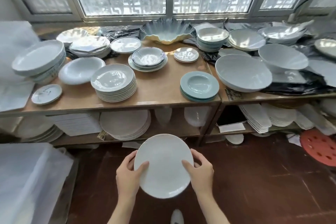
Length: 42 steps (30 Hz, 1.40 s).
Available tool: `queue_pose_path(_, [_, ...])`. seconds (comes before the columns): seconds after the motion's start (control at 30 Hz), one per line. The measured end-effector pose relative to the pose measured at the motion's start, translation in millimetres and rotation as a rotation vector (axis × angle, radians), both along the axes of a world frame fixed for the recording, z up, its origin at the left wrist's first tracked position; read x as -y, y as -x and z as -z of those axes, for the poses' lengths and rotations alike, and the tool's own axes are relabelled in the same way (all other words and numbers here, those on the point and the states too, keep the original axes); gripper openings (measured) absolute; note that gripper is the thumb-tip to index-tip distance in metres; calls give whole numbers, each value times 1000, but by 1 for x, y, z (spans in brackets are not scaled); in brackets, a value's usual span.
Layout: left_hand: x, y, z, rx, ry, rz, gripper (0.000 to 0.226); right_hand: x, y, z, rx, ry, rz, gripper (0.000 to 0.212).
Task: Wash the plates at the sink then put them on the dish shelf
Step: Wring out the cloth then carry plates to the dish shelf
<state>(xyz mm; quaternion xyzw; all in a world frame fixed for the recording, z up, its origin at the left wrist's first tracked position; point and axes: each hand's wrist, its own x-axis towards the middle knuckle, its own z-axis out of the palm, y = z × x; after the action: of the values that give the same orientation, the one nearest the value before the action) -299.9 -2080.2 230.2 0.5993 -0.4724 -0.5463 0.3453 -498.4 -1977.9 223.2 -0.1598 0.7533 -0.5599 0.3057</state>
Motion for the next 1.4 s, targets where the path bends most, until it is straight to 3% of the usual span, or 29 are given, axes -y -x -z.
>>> queue_pose_path(0.43, [119,76,-3,21,-38,33,56,117,76,19,46,-13,-3,53])
queue_pose_path(0.87, [321,146,21,12,-147,134,39,305,137,33,51,-87,62,47])
queue_pose_path(1.2, [427,186,38,-57,-370,153,45,418,172,63,54,-148,105,44])
queue_pose_path(1.4, [455,203,53,-52,-430,180,68,450,181,81,34,-186,134,45])
